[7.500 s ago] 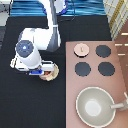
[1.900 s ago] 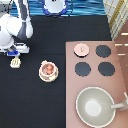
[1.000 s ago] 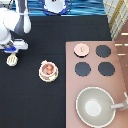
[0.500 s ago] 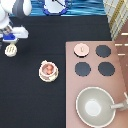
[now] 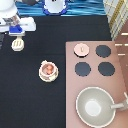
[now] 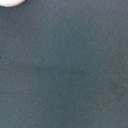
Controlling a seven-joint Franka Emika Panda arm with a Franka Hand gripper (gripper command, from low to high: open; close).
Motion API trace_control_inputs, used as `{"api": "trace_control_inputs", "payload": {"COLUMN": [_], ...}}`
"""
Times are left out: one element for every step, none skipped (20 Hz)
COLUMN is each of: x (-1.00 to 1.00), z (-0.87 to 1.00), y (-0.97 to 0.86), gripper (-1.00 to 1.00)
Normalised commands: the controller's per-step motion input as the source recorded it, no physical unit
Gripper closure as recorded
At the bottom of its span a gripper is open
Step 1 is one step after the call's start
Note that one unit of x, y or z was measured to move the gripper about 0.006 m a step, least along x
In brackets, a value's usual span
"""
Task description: Take the lid off the pot, put the pot on the plate, and use the tool to push the pot to the front of the table.
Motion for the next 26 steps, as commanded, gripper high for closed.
{"api": "trace_control_inputs", "payload": {"x": [-0.06,-0.13,-0.24,-0.35,-0.49,-0.59,-0.69,-0.77,-0.81,-0.86,-0.87,-0.91,-0.91,-0.94,-0.9,-0.72,-0.5,-0.28,0.0,0.14,0.3,0.43,0.44,0.47,0.52,0.55], "z": [-0.06,-0.21,-0.33,-0.46,-0.57,-0.65,-0.74,-0.78,-0.79,-0.78,-0.76,-0.77,-0.76,-0.73,-0.76,-0.76,-0.77,-0.77,-0.73,-0.71,-0.74,-0.77,-0.76,-0.67,-0.55,-0.5], "y": [0.92,0.93,0.94,0.93,0.9,0.86,0.76,0.67,0.59,0.53,0.5,0.41,0.35,0.29,0.21,0.1,0.03,0.0,0.0,0.0,0.0,0.0,0.0,0.01,0.08,0.11], "gripper": [1.0,1.0,1.0,1.0,1.0,1.0,1.0,1.0,1.0,1.0,1.0,1.0,1.0,1.0,1.0,1.0,1.0,1.0,1.0,1.0,1.0,1.0,1.0,1.0,1.0,1.0]}}
